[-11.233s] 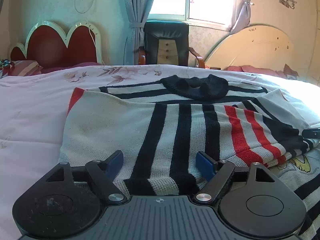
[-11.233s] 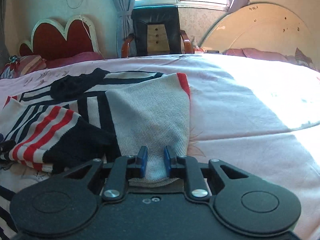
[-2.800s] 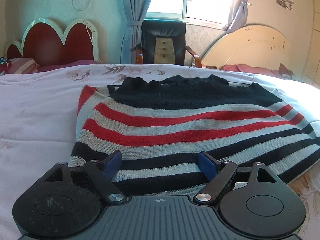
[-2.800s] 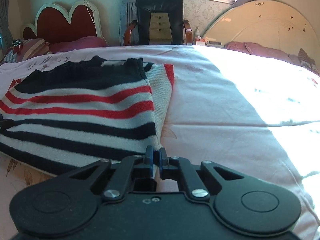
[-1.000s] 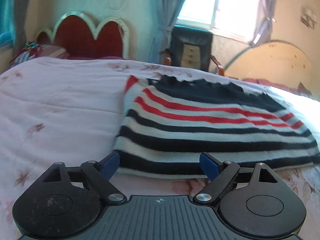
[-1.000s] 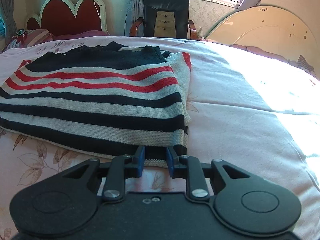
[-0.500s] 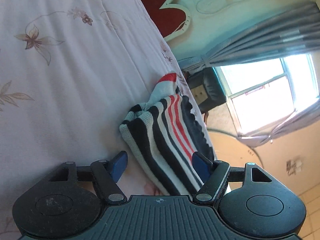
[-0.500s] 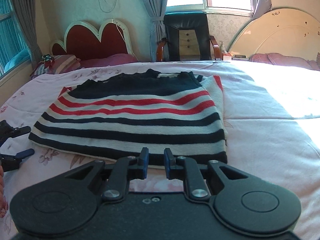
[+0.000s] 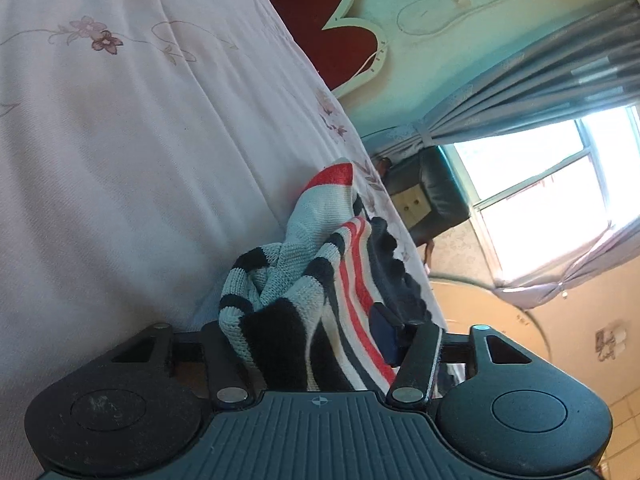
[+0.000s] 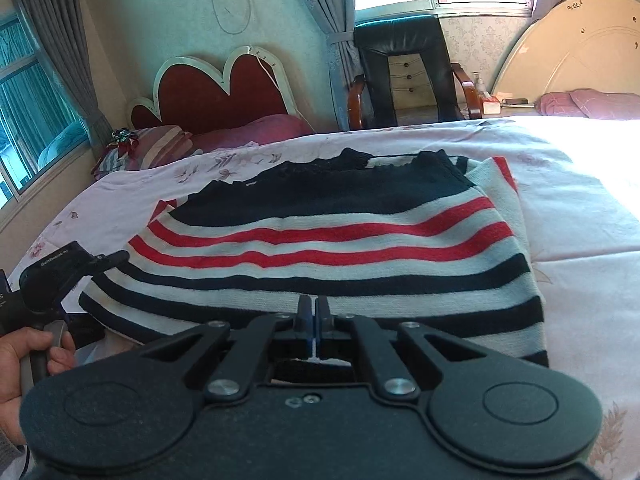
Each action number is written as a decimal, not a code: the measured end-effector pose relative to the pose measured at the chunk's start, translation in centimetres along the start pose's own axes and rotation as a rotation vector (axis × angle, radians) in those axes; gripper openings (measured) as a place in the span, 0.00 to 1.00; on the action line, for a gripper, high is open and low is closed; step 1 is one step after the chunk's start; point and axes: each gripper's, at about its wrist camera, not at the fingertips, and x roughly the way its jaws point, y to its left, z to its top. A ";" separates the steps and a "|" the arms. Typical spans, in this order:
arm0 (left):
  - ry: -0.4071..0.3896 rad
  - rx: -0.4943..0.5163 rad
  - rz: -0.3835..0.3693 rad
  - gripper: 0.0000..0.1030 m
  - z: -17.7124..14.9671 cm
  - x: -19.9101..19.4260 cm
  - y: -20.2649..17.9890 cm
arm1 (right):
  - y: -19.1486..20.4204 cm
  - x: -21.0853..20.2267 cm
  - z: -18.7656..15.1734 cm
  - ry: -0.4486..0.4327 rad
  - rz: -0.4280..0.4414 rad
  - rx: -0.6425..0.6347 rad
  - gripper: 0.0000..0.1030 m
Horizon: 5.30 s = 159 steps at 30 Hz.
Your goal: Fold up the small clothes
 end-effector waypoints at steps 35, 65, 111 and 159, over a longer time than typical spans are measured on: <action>0.026 -0.094 -0.377 0.19 0.6 -1.7 -3.1 | 1.2 8.5 -0.4 0.006 0.065 0.067 0.00; 0.260 0.586 -0.025 0.79 -4.6 0.4 -11.3 | -13.8 -0.5 0.9 -0.008 0.301 0.784 0.73; 0.314 0.710 -0.097 0.79 -6.0 4.7 -14.6 | -13.3 1.9 3.1 0.099 0.065 0.325 0.51; 0.257 1.278 -0.186 0.66 -18.7 -2.1 -19.5 | -9.4 -2.9 -1.8 0.058 -0.167 -0.151 0.09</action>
